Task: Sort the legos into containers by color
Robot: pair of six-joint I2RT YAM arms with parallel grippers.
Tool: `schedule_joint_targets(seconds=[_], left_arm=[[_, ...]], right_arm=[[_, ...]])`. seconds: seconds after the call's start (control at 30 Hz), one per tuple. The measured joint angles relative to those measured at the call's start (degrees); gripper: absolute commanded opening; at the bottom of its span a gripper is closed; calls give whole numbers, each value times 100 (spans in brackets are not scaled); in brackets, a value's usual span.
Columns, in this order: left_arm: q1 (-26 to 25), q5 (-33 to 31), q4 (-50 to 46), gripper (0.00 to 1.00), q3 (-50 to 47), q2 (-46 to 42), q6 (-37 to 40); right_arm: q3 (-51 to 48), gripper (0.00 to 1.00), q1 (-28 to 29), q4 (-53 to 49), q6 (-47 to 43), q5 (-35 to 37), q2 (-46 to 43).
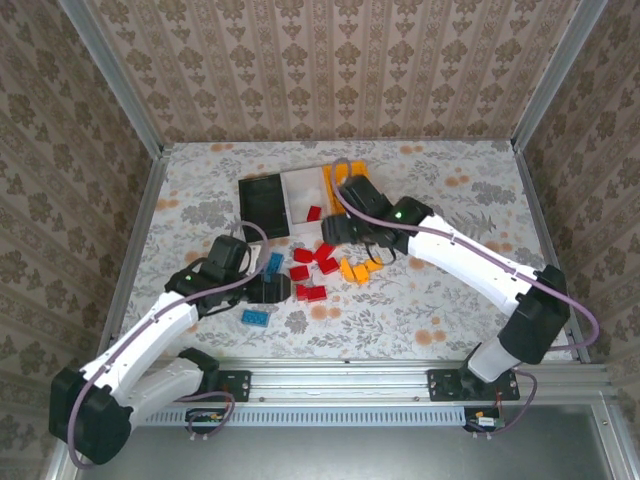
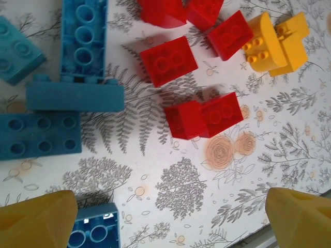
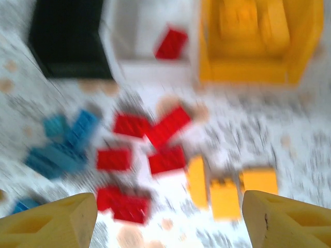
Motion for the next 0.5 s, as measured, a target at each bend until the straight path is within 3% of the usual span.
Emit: schedule_joint_targets(seconds=[0.2,0.5], left_arm=[[2,-168,35,95,-133,-988,-321],[2,-321,-354,95,-122,-1423,-439]], right_arm=[[-1226,81,527,-59,468,-407,289],[-890,83,737,289,566,-826,1307]])
